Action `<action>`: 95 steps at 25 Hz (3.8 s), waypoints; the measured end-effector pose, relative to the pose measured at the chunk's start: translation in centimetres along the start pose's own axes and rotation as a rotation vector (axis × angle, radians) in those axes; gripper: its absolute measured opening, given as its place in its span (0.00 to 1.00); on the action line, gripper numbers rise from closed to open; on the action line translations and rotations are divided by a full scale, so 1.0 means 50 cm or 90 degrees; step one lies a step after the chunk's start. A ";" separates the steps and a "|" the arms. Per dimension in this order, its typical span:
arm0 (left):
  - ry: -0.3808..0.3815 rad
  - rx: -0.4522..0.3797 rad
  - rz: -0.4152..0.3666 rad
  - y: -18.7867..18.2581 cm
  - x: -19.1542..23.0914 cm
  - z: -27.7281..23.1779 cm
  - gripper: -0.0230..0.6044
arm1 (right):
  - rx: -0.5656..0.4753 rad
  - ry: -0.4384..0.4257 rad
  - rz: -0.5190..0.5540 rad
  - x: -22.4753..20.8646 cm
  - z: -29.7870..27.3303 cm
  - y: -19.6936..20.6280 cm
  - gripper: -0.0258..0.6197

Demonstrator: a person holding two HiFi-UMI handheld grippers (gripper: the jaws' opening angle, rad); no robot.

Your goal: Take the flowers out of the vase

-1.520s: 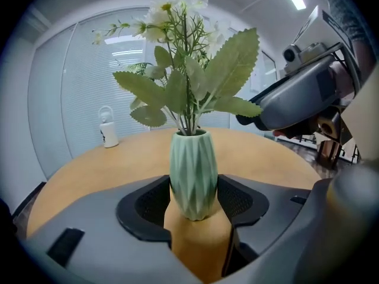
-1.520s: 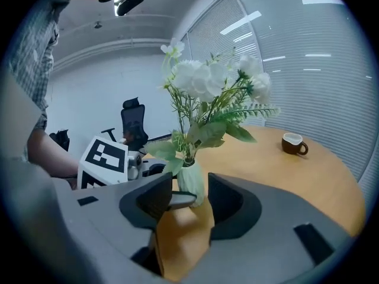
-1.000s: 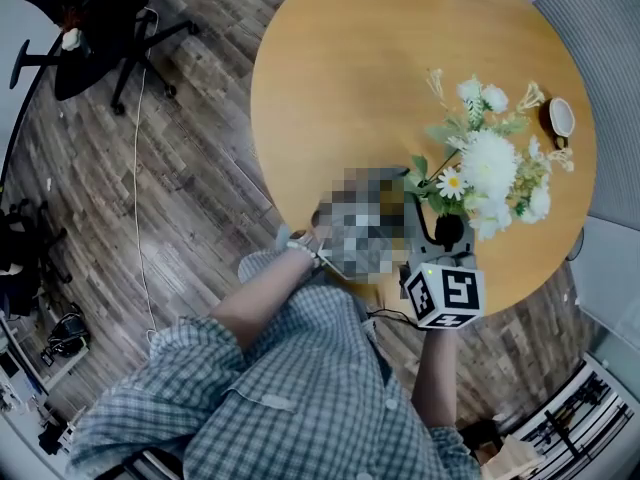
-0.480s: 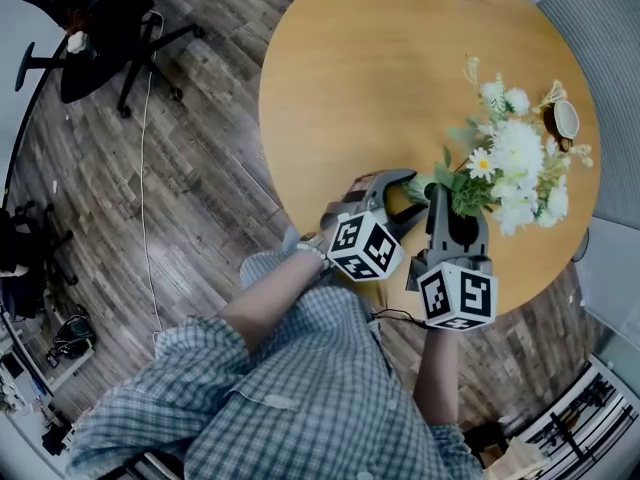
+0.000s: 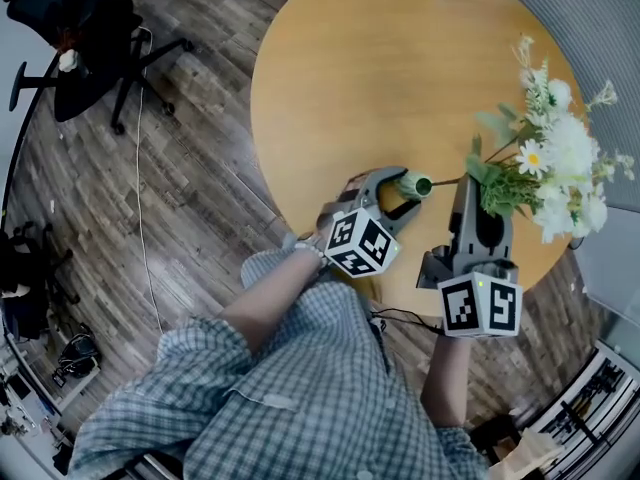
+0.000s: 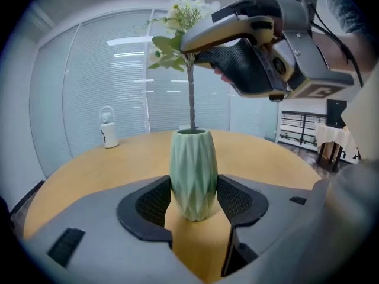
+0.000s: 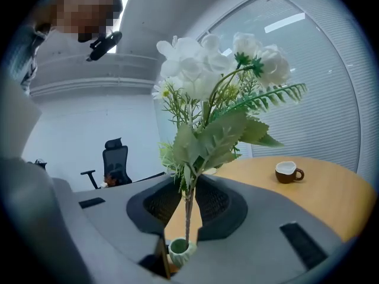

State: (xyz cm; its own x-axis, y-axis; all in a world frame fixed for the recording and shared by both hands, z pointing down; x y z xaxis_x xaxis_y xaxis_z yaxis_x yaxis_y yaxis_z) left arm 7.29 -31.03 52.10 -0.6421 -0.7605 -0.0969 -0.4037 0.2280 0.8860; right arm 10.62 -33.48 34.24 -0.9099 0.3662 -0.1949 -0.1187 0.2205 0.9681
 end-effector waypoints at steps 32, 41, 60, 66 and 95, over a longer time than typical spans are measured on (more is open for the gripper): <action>0.013 -0.001 -0.003 -0.015 -0.008 0.002 0.44 | 0.377 0.138 -0.136 -0.130 0.119 0.363 0.13; 0.005 -0.004 -0.003 -0.014 -0.005 0.007 0.44 | 0.405 0.170 -0.065 -0.137 0.095 0.413 0.14; 0.034 -0.016 0.054 -0.036 -0.004 0.045 0.45 | 0.380 0.157 -0.013 -0.110 0.130 0.383 0.30; 0.030 -0.034 0.050 -0.056 0.016 0.084 0.44 | 0.329 0.170 0.008 -0.098 0.140 0.333 0.29; -0.013 -0.208 -0.017 -0.354 0.103 0.340 0.05 | -0.032 0.142 0.038 0.011 0.214 -0.051 0.05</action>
State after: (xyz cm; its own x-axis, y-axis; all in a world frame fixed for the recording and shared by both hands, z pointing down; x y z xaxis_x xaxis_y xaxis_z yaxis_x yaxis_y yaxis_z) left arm 0.05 -28.62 28.20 -0.6485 -0.7503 -0.1287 -0.1924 -0.0020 0.9813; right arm 14.70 -24.16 29.99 -0.9805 0.1674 -0.1032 -0.0769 0.1565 0.9847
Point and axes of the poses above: the fingertips, and each gripper's own axes: z backward along the fingers, x to its left, y out of its underside, the point moved 1 cm from there along z, backward along the fingers, and after that the axes turned 2 degrees about -y, right-handed, at the moved point
